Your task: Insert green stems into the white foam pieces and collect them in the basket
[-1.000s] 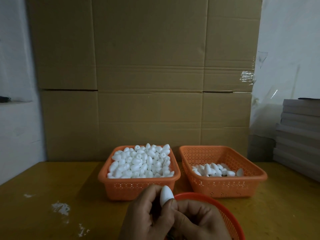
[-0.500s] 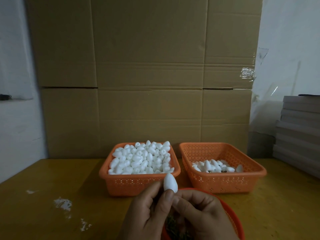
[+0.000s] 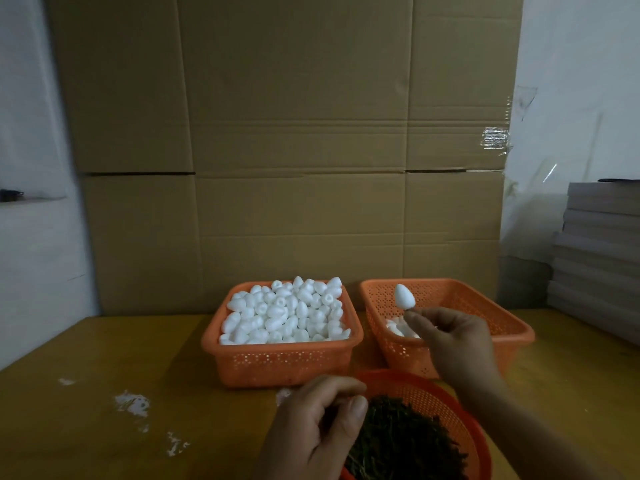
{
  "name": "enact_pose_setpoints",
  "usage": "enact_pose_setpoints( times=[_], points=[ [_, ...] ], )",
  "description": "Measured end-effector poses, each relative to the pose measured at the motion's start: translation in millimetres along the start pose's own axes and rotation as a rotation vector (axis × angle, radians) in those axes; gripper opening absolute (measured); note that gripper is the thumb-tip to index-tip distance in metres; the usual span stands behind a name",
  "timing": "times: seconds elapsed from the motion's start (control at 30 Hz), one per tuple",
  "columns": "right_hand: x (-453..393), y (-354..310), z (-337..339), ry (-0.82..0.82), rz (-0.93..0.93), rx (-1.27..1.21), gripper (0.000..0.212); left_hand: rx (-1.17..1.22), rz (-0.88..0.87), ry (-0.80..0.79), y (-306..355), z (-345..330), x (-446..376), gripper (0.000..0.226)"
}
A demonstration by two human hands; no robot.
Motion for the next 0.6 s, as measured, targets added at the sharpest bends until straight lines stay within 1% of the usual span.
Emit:
enact_pose_setpoints(
  times=[0.07,0.1,0.2,0.27,0.33,0.43,0.5,0.6],
  points=[
    [-21.8,15.2,9.6,0.050,0.007,0.151,0.005,0.000,-0.011,0.004,0.7,0.0,-0.1,0.037],
    [-32.9,21.0,14.3,0.064,0.017,0.269,0.006,-0.004,-0.017,0.004,1.2,-0.1,0.2,0.036],
    [-57.9,32.9,22.2,0.056,0.014,0.647,0.018,-0.009,-0.033,0.008,2.0,1.4,0.0,0.034],
    [-69.0,38.8,25.1,0.034,-0.015,0.788,0.027,-0.008,-0.035,0.002,1.4,0.9,-0.7,0.036],
    [-77.8,43.6,24.8,0.012,-0.035,0.883,0.041,0.006,-0.039,-0.001,2.2,1.2,-0.8,0.038],
    [-86.5,47.2,23.1,-0.004,-0.079,0.974,0.046,0.009,-0.033,-0.002,2.2,0.4,-0.8,0.042],
    [-89.0,49.2,21.2,-0.028,-0.106,1.008,0.044,-0.011,-0.015,0.000,1.4,-0.2,-0.5,0.043],
    [-90.5,51.2,15.7,-0.092,-0.136,1.061,0.030,-0.013,-0.001,0.021,2.7,1.4,-0.6,0.043]
  ],
)
Point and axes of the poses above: each hand's wrist, its own x-axis away from the middle knuckle, its own z-axis out of the back of the hand, y = z × x, the point moved 9 cm from there along -x, towards the middle knuckle, and after that the axes turned 4 degrees about z, right-handed, at the moved point
